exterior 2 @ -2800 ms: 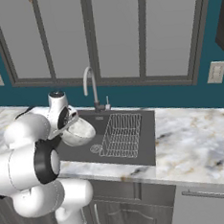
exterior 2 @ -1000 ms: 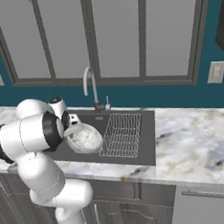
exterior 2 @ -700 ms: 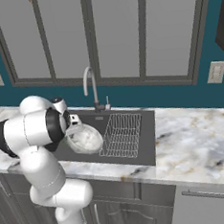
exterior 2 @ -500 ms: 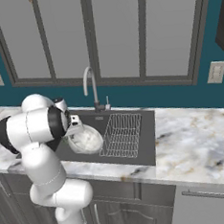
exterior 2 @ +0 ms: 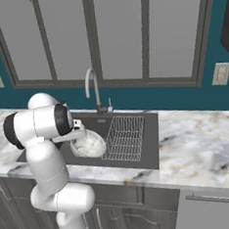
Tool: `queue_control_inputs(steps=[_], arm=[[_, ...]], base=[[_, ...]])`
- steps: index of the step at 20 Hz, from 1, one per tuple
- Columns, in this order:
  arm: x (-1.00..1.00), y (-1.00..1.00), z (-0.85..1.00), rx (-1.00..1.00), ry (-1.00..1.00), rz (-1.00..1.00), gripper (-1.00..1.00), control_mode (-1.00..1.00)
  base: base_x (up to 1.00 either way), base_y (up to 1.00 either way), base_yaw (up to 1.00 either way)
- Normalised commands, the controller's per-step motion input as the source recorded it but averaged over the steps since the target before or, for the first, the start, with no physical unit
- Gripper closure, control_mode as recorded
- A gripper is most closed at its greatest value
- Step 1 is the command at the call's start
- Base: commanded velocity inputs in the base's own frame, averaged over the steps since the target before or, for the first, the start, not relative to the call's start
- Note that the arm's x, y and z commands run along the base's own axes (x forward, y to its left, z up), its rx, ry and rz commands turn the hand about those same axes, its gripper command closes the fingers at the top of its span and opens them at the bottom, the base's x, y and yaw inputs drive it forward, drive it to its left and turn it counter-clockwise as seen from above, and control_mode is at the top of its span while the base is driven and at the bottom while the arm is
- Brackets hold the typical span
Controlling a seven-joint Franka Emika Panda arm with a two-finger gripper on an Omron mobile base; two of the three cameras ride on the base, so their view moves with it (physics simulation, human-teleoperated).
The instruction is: Remove the squash and corn from the sink. Then move the bowl and cup from the counter to the sink for washing.
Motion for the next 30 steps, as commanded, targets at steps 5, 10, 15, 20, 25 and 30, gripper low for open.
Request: queue_control_inputs(steps=[5,10,15,20,25,30], arm=[[0.13,0.06,-0.19,0.0,0.01,-0.09,1.0,-1.0],[0.13,0.06,-0.18,0.0,0.0,-0.08,1.0,-1.0],[0.12,0.06,-0.2,0.0,0.0,-0.09,1.0,-1.0],[0.12,0.06,-0.21,0.0,0.0,-0.09,1.0,-1.0],[0.11,0.06,-0.21,0.0,0.01,-0.09,1.0,-1.0],[0.1,0.06,-0.22,0.0,0.01,-0.08,1.0,-1.0]], base=[[0.0,0.0,0.0],[0.0,0.0,0.0],[0.0,0.0,0.0],[0.0,0.0,0.0],[0.0,0.0,0.0],[0.0,0.0,0.0]])
